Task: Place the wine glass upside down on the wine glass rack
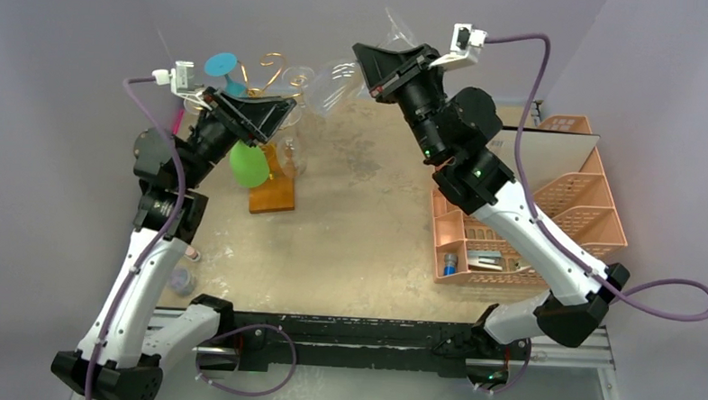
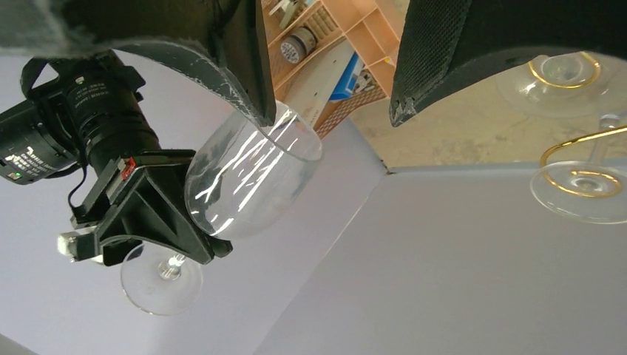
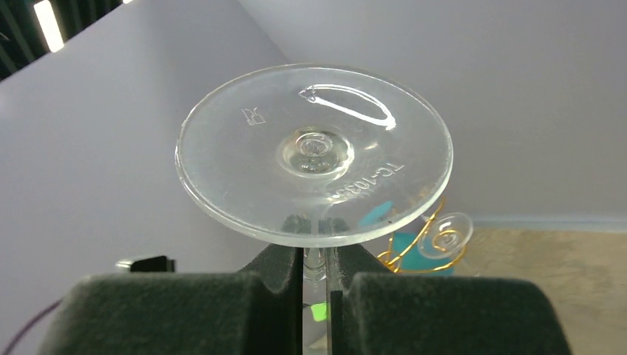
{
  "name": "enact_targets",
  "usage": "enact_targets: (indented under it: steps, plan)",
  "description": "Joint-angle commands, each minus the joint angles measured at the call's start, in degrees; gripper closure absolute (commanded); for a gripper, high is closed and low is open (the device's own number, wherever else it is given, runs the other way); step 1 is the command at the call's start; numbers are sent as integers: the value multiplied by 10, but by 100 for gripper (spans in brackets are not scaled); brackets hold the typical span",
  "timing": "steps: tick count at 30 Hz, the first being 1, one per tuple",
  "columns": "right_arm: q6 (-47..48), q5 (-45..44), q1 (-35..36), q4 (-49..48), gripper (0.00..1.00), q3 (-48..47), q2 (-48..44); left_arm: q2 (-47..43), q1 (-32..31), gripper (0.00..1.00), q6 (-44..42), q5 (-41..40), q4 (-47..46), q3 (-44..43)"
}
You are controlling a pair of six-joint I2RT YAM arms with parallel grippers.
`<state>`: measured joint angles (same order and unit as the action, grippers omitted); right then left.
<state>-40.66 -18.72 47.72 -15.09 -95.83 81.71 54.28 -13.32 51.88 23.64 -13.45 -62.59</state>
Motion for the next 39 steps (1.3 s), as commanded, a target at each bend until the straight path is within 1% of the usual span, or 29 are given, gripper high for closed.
enact_targets:
  steps: [1,4,6,9,14,18,23,26,30,33,34,36,37,39]
  plan:
    - [144,18,1,-16,100,4,-48,-30,-3,41,-84,-15,165,-75]
    - [235,58,1,20,100,2,-60,-27,-3,34,-105,-16,234,-124]
    - [279,71,1,48,100,8,-71,-20,-3,27,-107,-9,257,-145]
    - [348,107,0,88,100,20,-89,-4,-3,22,-107,20,280,-175]
    - [447,184,1,160,100,33,-104,20,-3,22,-84,86,291,-205]
    - [490,201,0,195,100,18,-88,32,-3,22,-68,119,289,-217]
    - [516,226,-3,212,100,-8,-50,41,-3,22,-74,98,314,-241]
    - [531,236,-7,208,100,-5,-40,64,-3,22,-33,109,318,-264]
    - [525,247,-21,202,100,1,-26,107,-3,22,56,171,253,-265]
    - [521,267,-32,165,100,24,-21,143,-3,22,114,210,176,-266]
    - [522,269,-34,156,100,30,-19,158,-3,22,127,220,164,-272]
    - [521,272,-39,152,100,35,-16,192,-3,26,139,241,159,-299]
    - [520,274,-40,135,100,41,-17,207,-3,29,144,250,160,-310]
    - [517,285,-47,109,100,57,-21,226,-3,34,159,255,147,-312]
